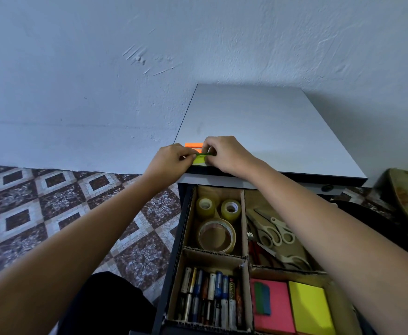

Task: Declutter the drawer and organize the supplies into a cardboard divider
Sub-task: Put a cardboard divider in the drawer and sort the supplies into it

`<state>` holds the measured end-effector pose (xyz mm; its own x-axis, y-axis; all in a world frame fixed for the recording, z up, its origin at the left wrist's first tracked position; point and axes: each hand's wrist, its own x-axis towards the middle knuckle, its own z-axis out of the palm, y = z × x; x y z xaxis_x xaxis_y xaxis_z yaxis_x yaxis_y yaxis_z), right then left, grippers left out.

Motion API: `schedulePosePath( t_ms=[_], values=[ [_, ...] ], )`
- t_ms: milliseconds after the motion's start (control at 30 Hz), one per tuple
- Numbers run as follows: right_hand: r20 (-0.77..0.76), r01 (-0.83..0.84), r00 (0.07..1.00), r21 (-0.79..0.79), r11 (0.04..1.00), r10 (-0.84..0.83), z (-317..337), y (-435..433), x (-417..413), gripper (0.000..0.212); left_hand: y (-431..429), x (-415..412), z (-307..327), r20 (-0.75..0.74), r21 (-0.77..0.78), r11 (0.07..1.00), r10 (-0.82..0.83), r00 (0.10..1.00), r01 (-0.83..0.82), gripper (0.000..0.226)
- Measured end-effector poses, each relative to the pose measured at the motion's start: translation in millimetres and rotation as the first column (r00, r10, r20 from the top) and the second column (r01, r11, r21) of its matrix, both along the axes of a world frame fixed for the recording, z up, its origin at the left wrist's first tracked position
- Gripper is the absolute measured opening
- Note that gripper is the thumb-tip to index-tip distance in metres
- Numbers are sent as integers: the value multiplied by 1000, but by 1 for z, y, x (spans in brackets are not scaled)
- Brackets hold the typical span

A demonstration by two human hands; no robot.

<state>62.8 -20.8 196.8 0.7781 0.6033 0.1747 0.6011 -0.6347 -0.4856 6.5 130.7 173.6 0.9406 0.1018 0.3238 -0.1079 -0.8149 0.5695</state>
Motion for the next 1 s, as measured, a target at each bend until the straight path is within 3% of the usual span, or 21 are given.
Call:
schedulePosePath(
  t_ms=[133,333,567,800,900,1000],
  values=[
    [24,3,1000,31,1000,-4,-5,-1,-1,25,1,2,3,-10,-76,993,85,996,-85,25],
    [1,-31,1000,67,997,31,-6,-5,-2,34,4,6,6,-43,44,998,55,998,-53,25],
    [53,-20,998,-19,1000,21,-7,-3,3,20,5,2,3,-76,117,989,-80,994,88,23],
    [108,-8,994,-73,997,15,-6,1,0,20,5,3,0,-68,198,978,-51,996,63,24],
    [139,-8,990,-117,993,25,-5,3,-2,24,4,1,-1,-83,239,968,-51,995,70,40],
    [234,6,972,-194,981,40,-4,5,-4,25,5,2,-4,-61,254,965,-44,997,58,27]
  ],
)
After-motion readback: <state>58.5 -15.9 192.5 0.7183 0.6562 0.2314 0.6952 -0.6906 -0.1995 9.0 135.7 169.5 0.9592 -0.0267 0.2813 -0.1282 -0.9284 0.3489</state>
